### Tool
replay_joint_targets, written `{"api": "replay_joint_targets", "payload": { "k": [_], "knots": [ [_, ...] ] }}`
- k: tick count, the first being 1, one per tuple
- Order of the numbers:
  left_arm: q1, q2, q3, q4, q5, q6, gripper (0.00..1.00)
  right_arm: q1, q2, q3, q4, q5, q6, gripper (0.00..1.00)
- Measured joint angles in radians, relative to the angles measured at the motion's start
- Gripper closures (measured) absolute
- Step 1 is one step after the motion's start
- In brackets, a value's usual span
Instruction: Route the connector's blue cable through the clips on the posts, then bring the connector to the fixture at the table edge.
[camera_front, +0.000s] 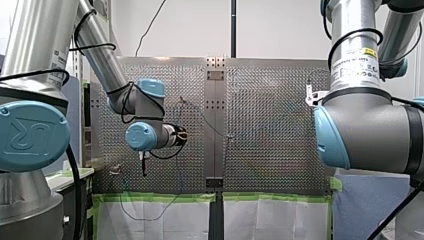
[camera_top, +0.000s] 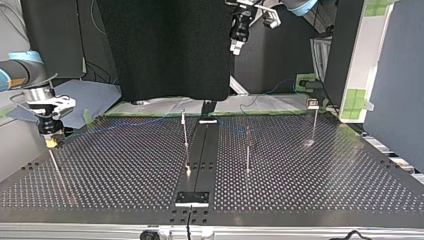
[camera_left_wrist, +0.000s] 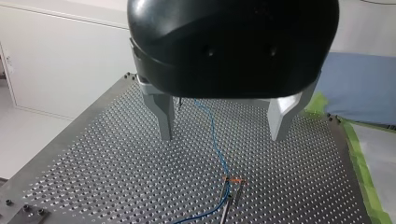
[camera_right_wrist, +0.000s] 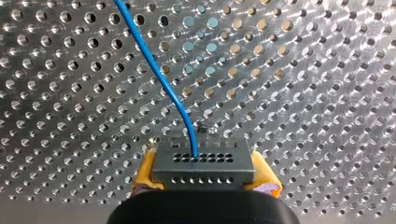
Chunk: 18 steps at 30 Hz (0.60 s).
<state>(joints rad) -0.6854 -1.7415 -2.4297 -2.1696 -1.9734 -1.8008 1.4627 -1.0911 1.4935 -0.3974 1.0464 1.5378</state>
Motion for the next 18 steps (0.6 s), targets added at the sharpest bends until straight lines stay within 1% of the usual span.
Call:
{"api": "replay_joint_targets", "payload": {
  "k": [18],
  "knots": [
    [0.0,0.0,0.005,-0.003,0.001,0.0,0.0,0.0,0.004,-0.005,-0.007,0.0,0.001,1.0]
  ]
}}
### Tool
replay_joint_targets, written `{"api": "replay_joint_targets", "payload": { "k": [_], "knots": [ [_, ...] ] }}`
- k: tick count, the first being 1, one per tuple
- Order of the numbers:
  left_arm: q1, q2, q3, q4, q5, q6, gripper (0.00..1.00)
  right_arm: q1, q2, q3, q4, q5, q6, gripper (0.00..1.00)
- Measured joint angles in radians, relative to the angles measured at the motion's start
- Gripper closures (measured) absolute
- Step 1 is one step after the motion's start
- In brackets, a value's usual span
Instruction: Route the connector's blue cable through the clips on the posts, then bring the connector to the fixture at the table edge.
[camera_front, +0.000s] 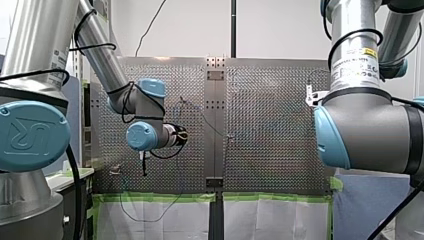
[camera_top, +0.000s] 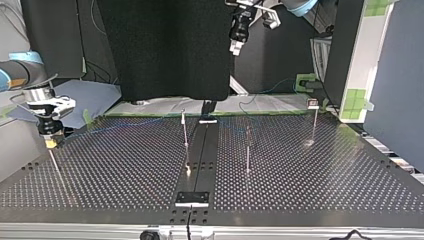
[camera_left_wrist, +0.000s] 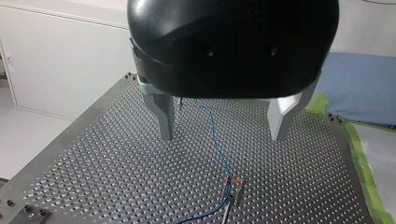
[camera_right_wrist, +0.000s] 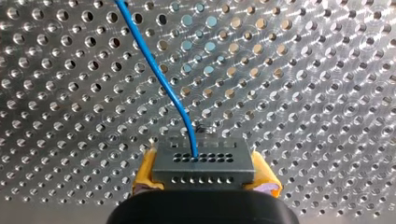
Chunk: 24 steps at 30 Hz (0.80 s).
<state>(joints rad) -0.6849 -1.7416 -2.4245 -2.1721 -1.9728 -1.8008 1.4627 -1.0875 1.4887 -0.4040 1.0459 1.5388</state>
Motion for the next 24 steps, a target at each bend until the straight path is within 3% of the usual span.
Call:
{"api": "replay_joint_targets", "payload": {
  "k": [24],
  "knots": [
    [0.0,0.0,0.001,-0.002,0.002,0.0,0.0,0.01,0.005,-0.014,0.002,-0.002,0.01,1.0]
  ]
}}
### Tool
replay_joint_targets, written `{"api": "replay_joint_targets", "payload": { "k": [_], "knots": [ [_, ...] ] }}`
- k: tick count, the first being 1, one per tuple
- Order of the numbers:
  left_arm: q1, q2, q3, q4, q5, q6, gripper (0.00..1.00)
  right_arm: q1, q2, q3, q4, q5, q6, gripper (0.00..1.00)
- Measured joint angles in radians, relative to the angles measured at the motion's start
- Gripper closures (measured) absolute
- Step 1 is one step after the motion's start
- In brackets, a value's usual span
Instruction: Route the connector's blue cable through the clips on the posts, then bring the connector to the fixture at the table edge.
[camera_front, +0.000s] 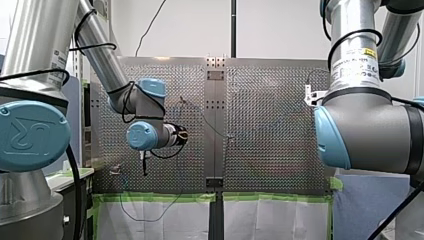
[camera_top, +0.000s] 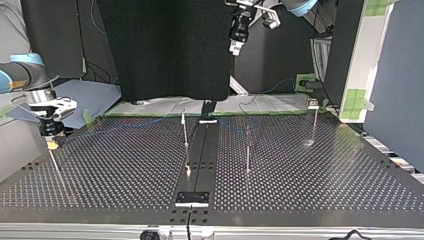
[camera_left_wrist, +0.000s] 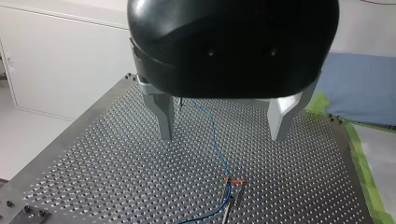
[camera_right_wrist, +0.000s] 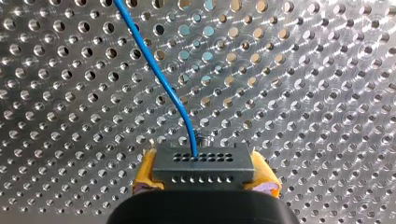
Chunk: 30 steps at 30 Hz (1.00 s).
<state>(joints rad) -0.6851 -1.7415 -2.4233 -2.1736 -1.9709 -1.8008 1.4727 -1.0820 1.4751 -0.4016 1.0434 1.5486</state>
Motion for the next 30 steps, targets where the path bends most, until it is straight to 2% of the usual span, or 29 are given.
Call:
{"api": "replay_joint_targets", "payload": {
  "k": [15,30],
  "knots": [
    [0.0,0.0,0.0,0.0,-0.001,0.0,0.0,0.001,0.002,0.0,-0.005,0.005,0.005,1.0],
    [-0.001,0.0,0.0,0.003,0.0,0.0,0.0,0.004,0.006,0.0,-0.012,0.034,0.007,1.0]
  ]
}}
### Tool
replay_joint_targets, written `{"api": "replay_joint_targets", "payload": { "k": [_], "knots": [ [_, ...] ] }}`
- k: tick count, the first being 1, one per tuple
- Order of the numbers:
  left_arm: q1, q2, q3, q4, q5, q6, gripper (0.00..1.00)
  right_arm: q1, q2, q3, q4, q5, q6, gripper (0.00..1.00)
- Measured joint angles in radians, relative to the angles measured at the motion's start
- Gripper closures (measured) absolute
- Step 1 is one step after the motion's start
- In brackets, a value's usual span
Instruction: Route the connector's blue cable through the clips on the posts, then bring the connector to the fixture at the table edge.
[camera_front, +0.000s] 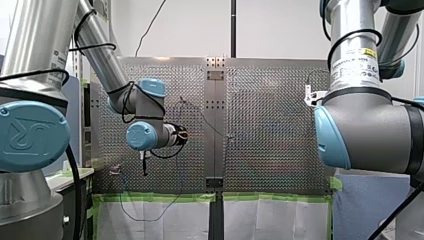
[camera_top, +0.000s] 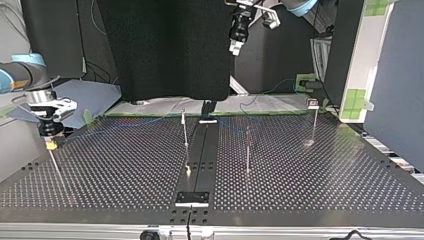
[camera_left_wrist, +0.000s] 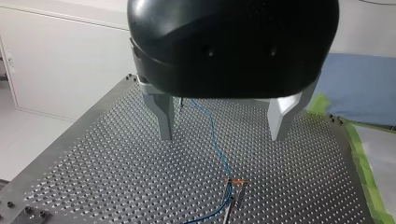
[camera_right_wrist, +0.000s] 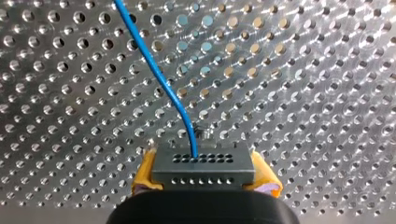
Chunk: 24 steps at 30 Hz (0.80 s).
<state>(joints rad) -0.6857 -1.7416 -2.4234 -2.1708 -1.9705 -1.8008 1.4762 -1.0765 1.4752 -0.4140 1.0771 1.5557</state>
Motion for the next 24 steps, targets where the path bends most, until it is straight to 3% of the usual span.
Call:
{"api": "replay_joint_targets", "payload": {
  "k": [3,5,6,8,9,11,12,14,15,17,18,20,24],
  "knots": [
    [0.0,0.0,0.0,0.0,0.0,0.0,0.0,0.001,0.0,0.001,-0.002,0.004,0.0,0.95],
    [0.0,0.0,0.0,0.0,-0.001,0.0,0.0,0.002,0.001,0.001,-0.002,0.006,-0.002,0.82],
    [0.0,0.0,0.0,0.0,-0.001,0.0,0.0,0.003,0.001,0.001,-0.002,0.006,-0.003,0.82],
    [0.0,0.0,0.0,0.0,-0.001,0.0,0.0,0.004,0.002,0.0,-0.002,0.006,-0.004,0.67],
    [0.0,0.0,0.0,0.0,-0.001,0.0,0.0,0.004,0.002,0.0,-0.002,0.006,-0.004,0.67],
    [0.0,0.0,0.0,0.0,-0.001,0.0,0.0,0.005,0.002,0.0,-0.002,0.007,-0.005,0.51],
    [0.0,0.0,0.0,0.0,-0.001,0.0,0.0,0.005,0.002,0.0,-0.002,0.007,-0.005,0.51],
    [0.0,0.0,0.0,0.0,-0.001,0.0,0.0,0.007,0.002,0.0,-0.002,0.008,-0.006,0.32],
    [0.0,0.0,0.0,0.0,-0.001,0.0,0.0,0.008,0.003,0.0,-0.002,0.01,-0.006,0.32],
    [0.001,0.0,0.0,0.0,0.0,0.0,0.0,0.009,0.003,0.0,-0.002,0.015,-0.006,0.18],
    [0.001,0.0,0.0,0.0,0.0,0.0,0.0,0.01,0.003,0.0,-0.002,0.016,-0.006,0.18],
    [0.001,0.0,0.0,0.0,0.0,0.0,0.0,0.012,0.002,-0.001,-0.002,0.019,-0.006,0.05],
    [0.001,0.0,0.0,0.0,0.0,0.0,0.0,0.014,0.003,0.0,-0.002,0.021,-0.006,0.03]
  ]
}}
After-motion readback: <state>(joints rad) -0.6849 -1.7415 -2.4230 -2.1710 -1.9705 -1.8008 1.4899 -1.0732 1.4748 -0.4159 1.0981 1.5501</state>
